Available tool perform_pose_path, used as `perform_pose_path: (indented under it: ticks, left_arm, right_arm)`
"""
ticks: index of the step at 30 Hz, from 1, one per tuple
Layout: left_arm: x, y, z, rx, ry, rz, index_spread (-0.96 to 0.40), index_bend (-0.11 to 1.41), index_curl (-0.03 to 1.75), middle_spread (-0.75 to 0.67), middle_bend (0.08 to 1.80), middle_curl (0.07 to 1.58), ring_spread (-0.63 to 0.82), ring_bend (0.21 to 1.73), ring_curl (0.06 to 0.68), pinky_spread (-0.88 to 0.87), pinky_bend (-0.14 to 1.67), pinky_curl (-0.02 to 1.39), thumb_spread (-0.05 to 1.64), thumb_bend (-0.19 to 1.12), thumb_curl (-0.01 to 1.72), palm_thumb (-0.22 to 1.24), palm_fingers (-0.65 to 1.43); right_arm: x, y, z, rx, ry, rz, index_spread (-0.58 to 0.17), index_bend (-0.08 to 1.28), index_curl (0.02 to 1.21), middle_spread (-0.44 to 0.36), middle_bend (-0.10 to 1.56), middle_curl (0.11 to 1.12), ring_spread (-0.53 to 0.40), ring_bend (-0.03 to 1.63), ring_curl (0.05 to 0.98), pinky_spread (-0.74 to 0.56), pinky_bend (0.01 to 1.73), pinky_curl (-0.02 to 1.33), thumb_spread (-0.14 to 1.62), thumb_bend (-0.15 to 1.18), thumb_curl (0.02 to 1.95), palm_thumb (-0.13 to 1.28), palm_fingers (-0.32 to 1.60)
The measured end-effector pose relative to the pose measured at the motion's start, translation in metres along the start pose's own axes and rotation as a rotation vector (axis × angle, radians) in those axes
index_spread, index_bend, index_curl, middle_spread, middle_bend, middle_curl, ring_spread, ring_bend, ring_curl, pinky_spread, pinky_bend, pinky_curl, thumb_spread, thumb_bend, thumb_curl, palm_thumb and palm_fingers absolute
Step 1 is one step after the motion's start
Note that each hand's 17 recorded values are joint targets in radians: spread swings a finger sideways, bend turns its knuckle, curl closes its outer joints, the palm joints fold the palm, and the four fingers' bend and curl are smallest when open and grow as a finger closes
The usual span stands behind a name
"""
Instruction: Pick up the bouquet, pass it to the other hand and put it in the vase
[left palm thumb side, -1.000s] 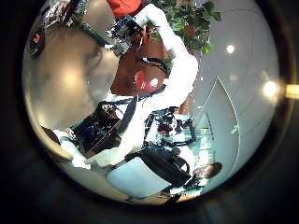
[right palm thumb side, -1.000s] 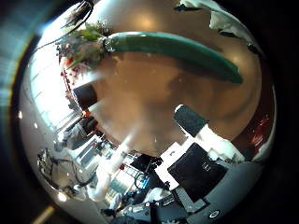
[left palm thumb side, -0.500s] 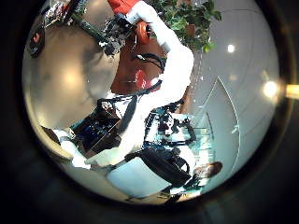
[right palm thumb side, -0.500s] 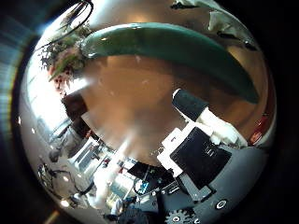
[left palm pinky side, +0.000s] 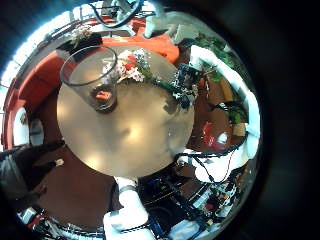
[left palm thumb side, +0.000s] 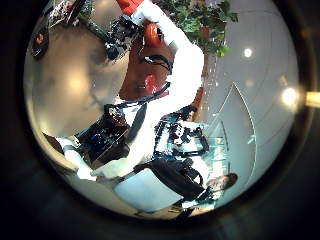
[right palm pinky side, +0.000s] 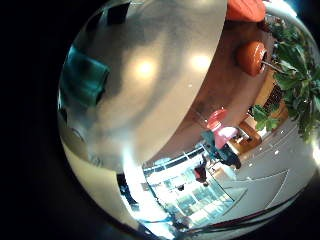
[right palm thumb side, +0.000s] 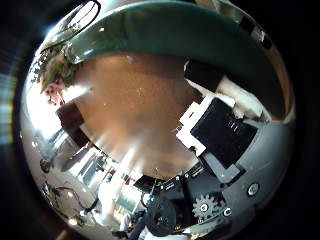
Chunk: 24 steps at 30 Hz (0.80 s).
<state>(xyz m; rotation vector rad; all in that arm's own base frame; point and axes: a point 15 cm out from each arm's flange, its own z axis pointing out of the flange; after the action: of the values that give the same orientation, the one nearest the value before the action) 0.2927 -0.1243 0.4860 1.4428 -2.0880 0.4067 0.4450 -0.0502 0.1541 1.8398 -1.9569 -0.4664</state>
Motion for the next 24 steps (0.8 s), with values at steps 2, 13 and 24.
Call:
perform_pose_path:
  ticks: [2, 13, 24]
  left_arm:
    - [0.000, 0.000, 0.001, -0.002, 0.001, -0.004, 0.11, 0.18, 0.38, 0.37, 0.20, 0.36, 0.53, 0.49, 0.180, 0.49, 0.18, 0.26, 1.15, -0.02, 0.31, 0.31, 0.21]
    - [0.002, 0.002, -0.001, 0.003, -0.004, 0.004, 0.10, 0.18, 0.38, 0.36, 0.20, 0.36, 0.53, 0.48, 0.181, 0.49, 0.18, 0.25, 1.15, -0.02, 0.31, 0.31, 0.21]
    - [0.003, 0.001, -0.004, 0.011, -0.006, 0.008, 0.10, 0.18, 0.38, 0.36, 0.20, 0.36, 0.53, 0.48, 0.181, 0.49, 0.18, 0.25, 1.15, -0.02, 0.31, 0.31, 0.21]
  right_arm:
    - [-0.003, 0.000, 0.000, 0.001, 0.003, -0.004, -0.455, 0.37, 0.62, -0.290, 0.81, 0.64, -0.303, 1.12, 0.481, -0.47, 0.89, 0.52, 0.94, -0.01, 0.49, 0.81, 1.06]
    - [-0.008, -0.013, -0.032, 0.154, 0.018, 0.013, -0.478, 0.82, 0.96, -0.270, 1.13, 0.86, -0.252, 1.31, 0.619, -0.35, 1.23, 0.69, 0.88, 0.07, 0.62, 1.11, 1.20]
    - [0.013, 0.003, -0.075, 0.480, 0.212, -0.025, -0.393, 1.00, 1.06, -0.208, 1.26, 0.92, -0.215, 1.42, 0.698, -0.23, 1.32, 0.80, 0.87, 0.12, 0.79, 1.19, 1.12]
